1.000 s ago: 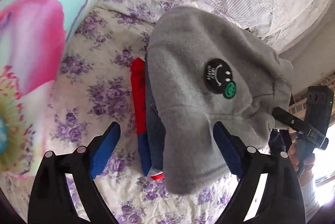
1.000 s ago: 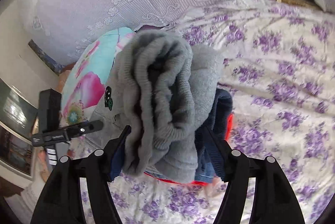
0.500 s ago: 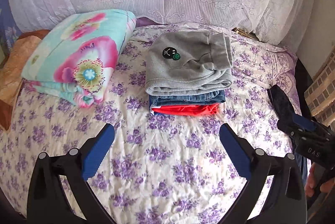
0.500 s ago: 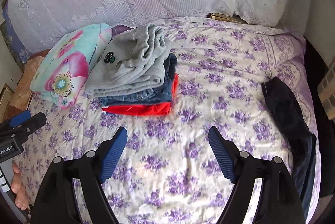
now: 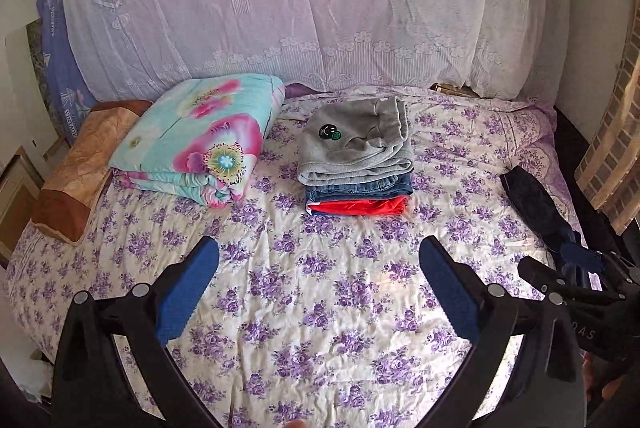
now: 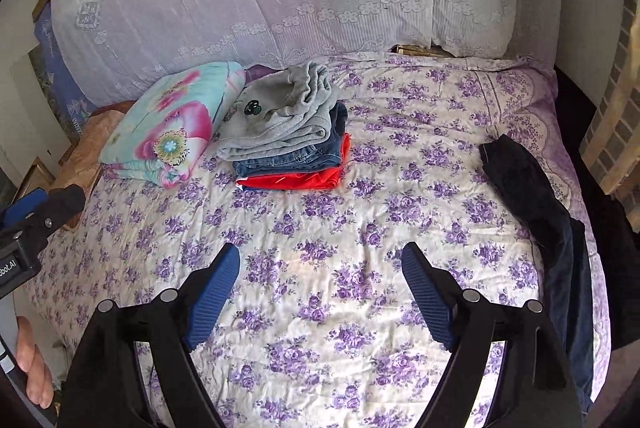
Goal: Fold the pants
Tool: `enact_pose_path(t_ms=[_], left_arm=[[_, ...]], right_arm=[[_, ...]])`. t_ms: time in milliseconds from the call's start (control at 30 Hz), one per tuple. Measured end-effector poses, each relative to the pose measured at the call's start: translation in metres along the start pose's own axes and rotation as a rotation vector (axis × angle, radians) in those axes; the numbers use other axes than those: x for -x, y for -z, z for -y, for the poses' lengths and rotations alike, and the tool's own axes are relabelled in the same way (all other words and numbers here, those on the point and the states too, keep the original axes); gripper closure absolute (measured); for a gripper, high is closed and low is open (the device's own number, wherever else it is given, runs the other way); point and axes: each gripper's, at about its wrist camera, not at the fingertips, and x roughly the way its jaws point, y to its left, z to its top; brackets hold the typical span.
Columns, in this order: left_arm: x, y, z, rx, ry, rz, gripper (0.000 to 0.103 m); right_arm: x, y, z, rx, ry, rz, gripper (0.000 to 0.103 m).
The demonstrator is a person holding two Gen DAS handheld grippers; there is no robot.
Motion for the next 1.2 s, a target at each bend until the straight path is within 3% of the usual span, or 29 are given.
enact_pose_path(t_ms=[333,1200], left_arm=[[0.03,0.009,0.003,0.014,-0.016,0.025,0.005],[0.024,0.006,-0.002,0.015,-0.032,0.019,0.005]], right_arm=[[0.033,0.007,-0.009,0.05,-0.008,0.044,0.016],[0.022,0.003,-0.022,0.052,-0.025,0.019,0.015]])
